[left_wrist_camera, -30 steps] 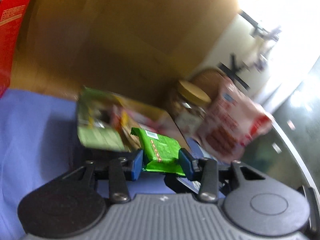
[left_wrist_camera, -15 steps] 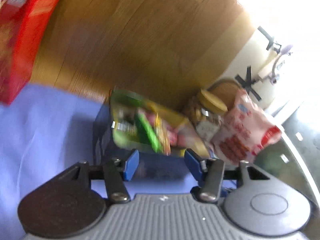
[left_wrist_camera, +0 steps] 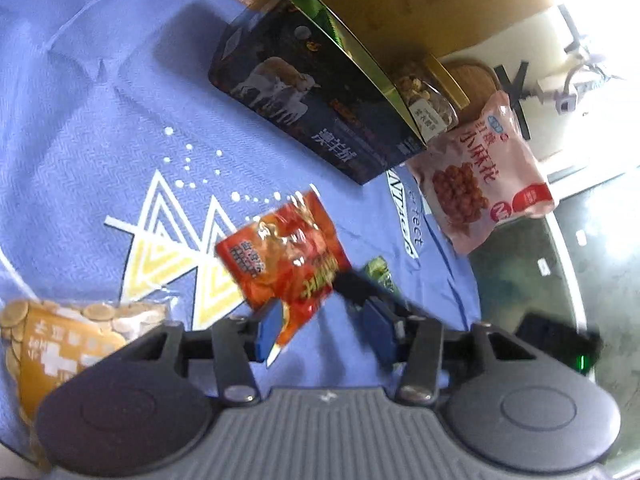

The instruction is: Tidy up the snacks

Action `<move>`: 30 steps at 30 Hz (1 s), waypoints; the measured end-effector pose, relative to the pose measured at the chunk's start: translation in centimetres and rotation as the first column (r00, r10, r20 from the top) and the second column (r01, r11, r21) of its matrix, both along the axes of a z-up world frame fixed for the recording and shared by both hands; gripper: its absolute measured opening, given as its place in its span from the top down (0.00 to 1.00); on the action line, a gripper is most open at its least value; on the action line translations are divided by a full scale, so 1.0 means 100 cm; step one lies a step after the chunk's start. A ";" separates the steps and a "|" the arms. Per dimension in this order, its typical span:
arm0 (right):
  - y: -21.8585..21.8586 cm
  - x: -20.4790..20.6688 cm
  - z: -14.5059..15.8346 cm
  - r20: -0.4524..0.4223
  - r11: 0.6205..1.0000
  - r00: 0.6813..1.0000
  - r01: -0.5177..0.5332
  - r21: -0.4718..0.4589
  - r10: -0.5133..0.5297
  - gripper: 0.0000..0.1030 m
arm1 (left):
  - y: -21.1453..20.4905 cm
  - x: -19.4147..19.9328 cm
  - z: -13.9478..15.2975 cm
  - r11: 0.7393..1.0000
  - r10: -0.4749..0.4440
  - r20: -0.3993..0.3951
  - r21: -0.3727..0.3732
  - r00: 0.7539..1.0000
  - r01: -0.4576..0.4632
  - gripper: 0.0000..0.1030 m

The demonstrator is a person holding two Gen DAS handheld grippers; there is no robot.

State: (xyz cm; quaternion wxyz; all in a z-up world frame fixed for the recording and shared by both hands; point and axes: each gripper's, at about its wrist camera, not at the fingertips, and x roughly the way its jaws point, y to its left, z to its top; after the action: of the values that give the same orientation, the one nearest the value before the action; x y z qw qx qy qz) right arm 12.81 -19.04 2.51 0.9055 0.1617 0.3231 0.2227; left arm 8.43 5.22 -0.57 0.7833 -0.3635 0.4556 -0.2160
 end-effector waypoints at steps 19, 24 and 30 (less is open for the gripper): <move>0.003 -0.006 -0.016 -0.058 0.989 0.998 -0.027 0.142 0.035 0.97 | 0.012 0.005 0.004 0.996 0.024 0.060 0.090 0.998 -0.029 0.62; 0.013 -0.013 -0.015 -0.041 0.991 0.999 -0.016 0.134 0.022 0.97 | 0.014 0.011 -0.001 0.999 0.014 0.034 0.033 0.999 -0.016 0.84; 0.008 -0.014 0.007 0.037 0.988 0.999 0.006 0.153 -0.012 0.98 | 0.013 0.025 0.029 1.000 -0.004 0.117 -0.014 0.993 0.005 0.84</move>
State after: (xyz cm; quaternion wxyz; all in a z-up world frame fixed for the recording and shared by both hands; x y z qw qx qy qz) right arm 11.43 -18.29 3.19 0.8974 0.2278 0.2872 0.2455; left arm 10.96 6.53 2.36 0.8055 -0.3549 0.4083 -0.2419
